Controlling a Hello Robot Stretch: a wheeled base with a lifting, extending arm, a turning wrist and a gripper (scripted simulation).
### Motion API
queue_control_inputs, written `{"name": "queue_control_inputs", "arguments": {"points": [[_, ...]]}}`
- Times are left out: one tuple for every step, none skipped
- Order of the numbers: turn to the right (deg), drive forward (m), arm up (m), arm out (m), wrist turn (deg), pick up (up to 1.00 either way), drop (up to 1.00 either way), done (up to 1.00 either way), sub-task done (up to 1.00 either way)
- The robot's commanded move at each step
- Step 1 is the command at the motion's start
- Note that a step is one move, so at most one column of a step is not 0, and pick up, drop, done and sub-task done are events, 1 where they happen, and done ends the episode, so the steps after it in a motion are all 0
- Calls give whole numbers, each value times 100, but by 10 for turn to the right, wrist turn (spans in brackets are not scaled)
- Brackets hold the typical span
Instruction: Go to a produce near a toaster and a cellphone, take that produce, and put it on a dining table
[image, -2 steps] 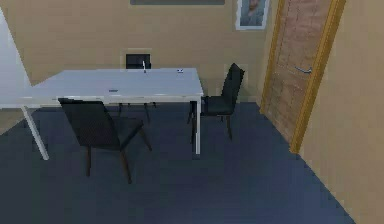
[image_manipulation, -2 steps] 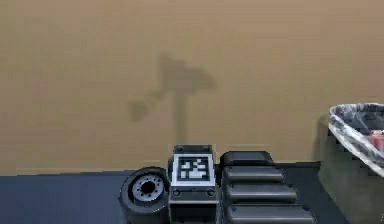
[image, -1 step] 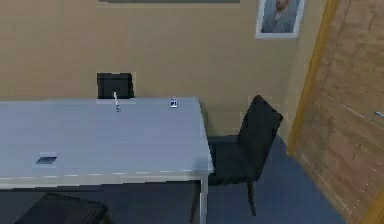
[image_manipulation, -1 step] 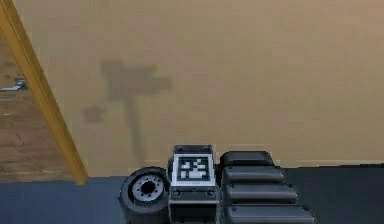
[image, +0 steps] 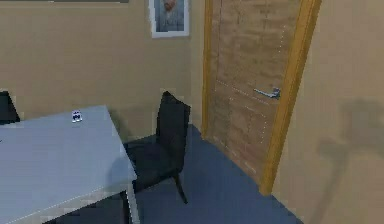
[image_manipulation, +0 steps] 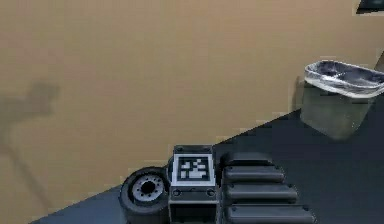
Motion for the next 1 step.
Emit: {"name": "queue_control_inputs", "arguments": {"points": [[0,25,0,0,0,0,0,0,0]]}}
